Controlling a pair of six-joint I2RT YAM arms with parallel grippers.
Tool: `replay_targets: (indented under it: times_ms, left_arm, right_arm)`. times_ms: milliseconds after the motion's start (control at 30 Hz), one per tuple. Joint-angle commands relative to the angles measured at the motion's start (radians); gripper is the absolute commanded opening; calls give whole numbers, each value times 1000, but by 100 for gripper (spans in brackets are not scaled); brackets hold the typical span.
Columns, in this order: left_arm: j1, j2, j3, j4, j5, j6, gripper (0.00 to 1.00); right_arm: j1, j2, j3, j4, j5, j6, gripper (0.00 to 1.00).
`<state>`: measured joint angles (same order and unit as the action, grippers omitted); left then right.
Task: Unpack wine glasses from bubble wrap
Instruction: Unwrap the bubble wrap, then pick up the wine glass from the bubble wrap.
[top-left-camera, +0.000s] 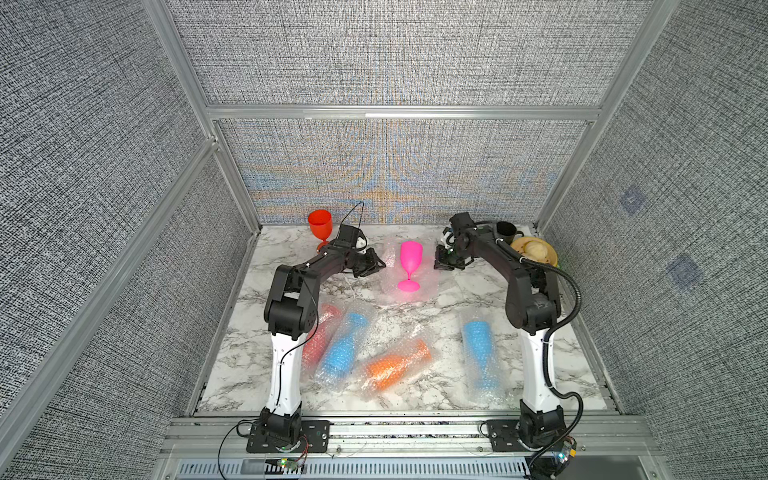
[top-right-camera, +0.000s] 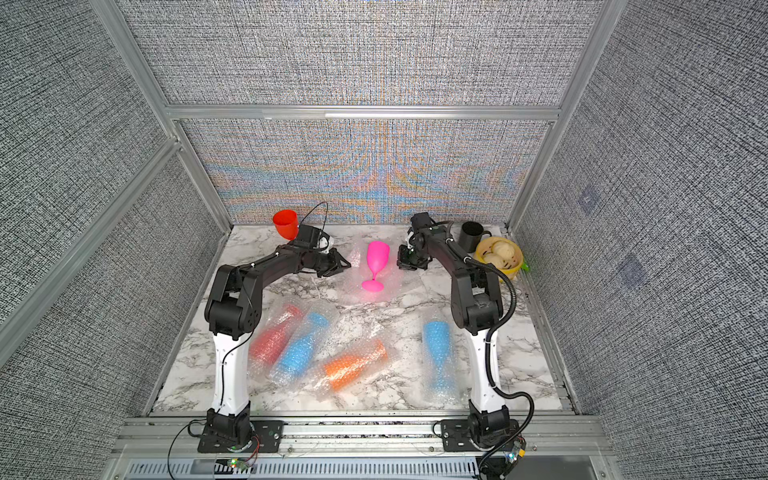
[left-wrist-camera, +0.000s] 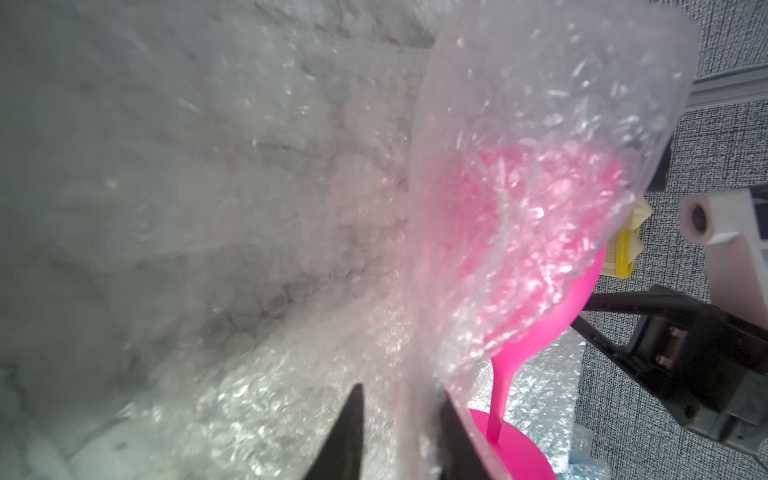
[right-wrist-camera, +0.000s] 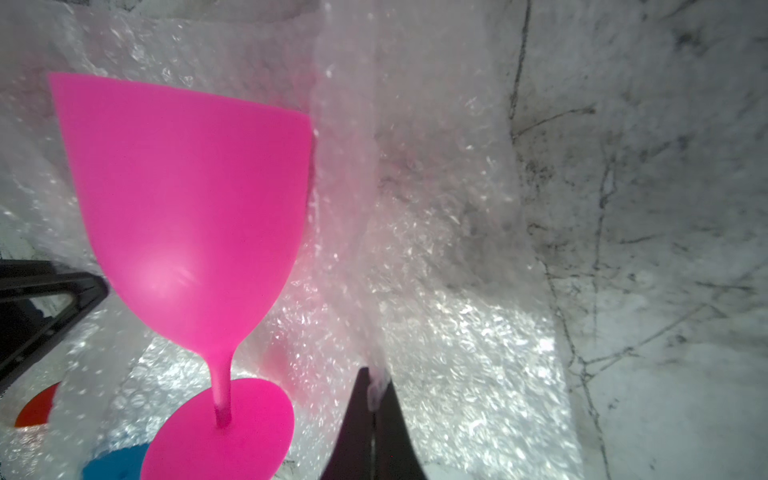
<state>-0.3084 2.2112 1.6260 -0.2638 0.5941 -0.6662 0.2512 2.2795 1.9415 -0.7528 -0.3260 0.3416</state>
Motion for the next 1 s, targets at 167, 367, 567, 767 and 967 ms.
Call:
replay_targets:
  times_ms: [167,367,567,767,967]
  left_arm:
    - [41,-137,31,-115,-144,89,49]
    - [39,-167,64,-194,-203,141,49]
    - [-49,-111,166,-279,-170,216,49]
    - [-199,25,380,-443,-241,310,50]
    - [-250,165,524,-536,-301,302,50]
  right_arm:
    - [2,5,0,-16,-1,-4,0]
    - [2,16,2,-14,6,4,3]
    - [2,21,-4,-11,5,15,12]
    - [4,25,-12,-4,-6,28,12]
    - [4,24,-14,1,-16,42,12]
